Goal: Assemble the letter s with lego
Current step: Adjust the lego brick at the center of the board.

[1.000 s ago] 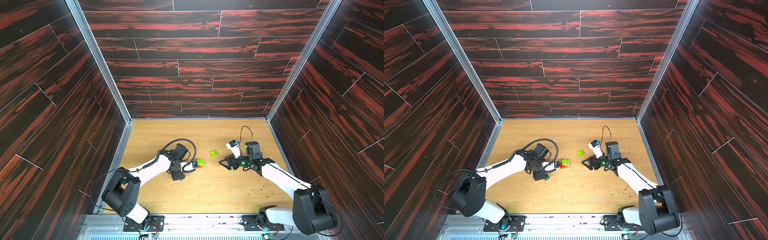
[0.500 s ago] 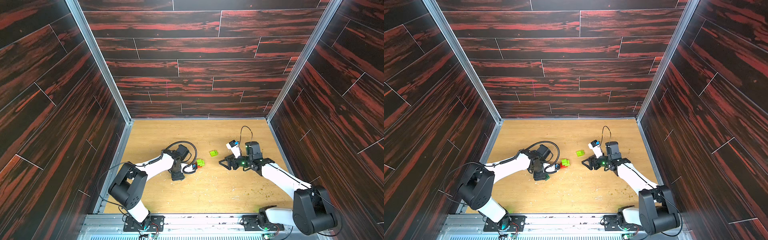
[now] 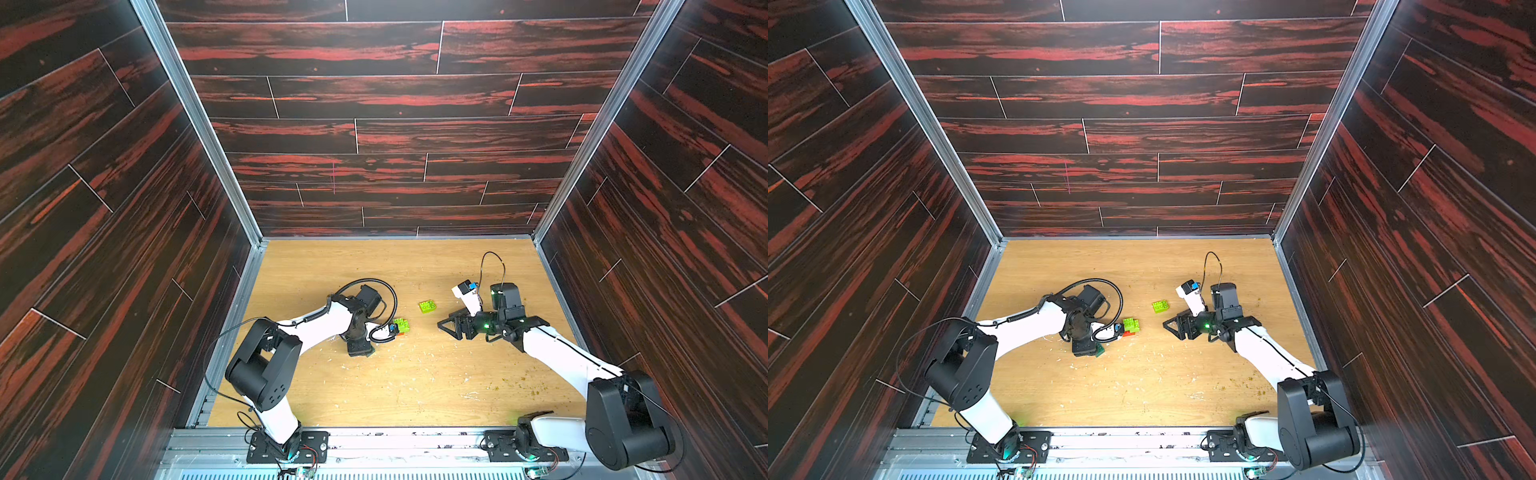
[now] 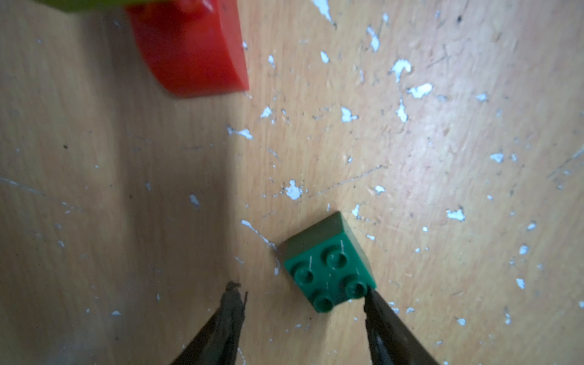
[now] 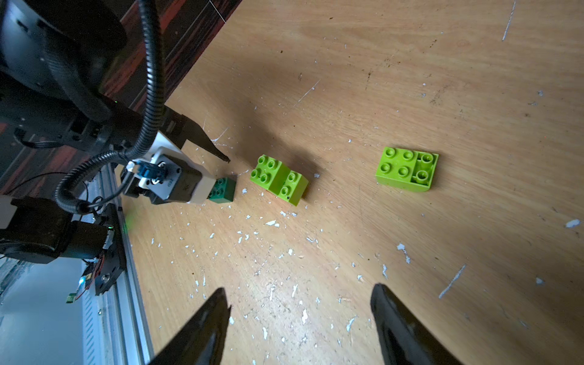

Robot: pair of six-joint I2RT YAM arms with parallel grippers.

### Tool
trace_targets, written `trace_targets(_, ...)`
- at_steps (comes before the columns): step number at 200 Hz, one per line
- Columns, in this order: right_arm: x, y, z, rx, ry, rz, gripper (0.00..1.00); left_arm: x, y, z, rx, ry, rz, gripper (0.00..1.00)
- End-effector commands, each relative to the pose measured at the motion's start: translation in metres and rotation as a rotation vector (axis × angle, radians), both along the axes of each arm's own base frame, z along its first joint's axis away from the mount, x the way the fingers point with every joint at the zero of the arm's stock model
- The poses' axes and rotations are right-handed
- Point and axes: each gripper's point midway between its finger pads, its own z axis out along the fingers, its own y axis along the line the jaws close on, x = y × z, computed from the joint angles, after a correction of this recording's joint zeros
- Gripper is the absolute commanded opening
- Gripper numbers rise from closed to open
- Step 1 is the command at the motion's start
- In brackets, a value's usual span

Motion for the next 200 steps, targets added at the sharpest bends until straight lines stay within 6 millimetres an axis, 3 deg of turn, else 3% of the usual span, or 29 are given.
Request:
trace_targets(1,-0.004,0.000,0.004,0.015,-0.001,0.007,0.74,-0.004,-0.012,-0.003,-0.040,0.037,-0.011,0.64)
trace_targets(69,-0.005,0.001,0.005,0.019,-0.001,0.011,0.74,-0.016,-0.026,0.004,-0.093,0.076,-0.026,0.65)
trace_targets(200,-0.008,0.001,0.007,0.023,-0.002,0.016,0.74,-0.021,-0.014,-0.012,-0.004,0.131,-0.028,0.62)
